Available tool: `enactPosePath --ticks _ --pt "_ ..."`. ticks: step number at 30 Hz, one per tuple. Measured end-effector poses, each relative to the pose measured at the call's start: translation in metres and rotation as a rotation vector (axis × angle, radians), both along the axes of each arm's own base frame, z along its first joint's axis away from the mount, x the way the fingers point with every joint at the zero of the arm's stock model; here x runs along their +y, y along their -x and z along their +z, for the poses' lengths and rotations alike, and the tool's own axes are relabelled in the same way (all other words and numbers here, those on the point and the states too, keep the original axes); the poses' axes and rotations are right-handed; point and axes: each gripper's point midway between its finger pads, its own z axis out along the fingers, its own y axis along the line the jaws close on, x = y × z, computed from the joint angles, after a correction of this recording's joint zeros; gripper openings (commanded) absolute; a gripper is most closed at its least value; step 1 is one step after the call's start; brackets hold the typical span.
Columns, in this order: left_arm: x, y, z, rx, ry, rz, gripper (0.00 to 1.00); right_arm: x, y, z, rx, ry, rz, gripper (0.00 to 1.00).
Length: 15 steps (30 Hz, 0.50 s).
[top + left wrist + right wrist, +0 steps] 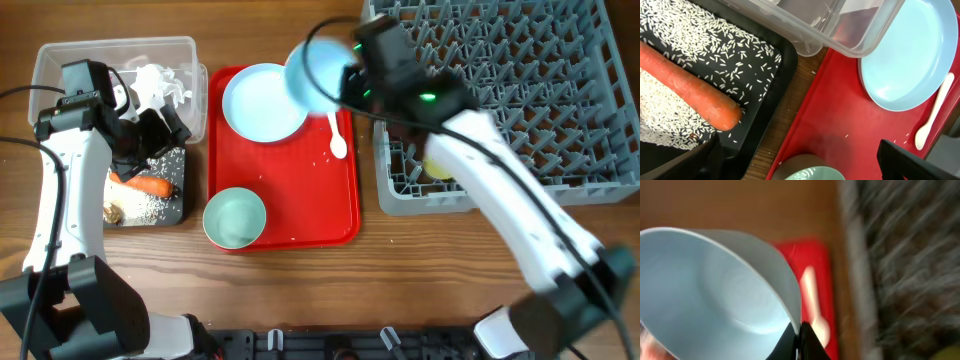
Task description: Sort waste into correct bins and load items into the dishwasher rack
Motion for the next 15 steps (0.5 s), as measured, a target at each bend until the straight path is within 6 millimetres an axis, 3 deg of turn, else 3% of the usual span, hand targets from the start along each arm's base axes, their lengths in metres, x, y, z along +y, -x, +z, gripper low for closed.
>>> enactPosePath --ticks 3,7,12,15 --pt "0.000 0.000 0.000 0.000 0.002 0.000 1.00 -0.062 -0.041 0.069 -0.339 0.225 -0.273 0.04" --pt "-0.001 0.000 0.000 0.000 0.006 -0.002 1.00 -0.092 -0.094 0.087 -0.544 0.506 -0.434 0.04" --pt "-0.001 0.000 0.001 -0.003 0.007 -0.002 1.00 -0.113 -0.136 0.046 -0.520 0.857 -0.446 0.04" --pt "-0.002 0.000 0.001 -0.003 0.009 -0.003 1.00 -0.120 -0.155 0.004 -0.437 1.065 -0.393 0.04"
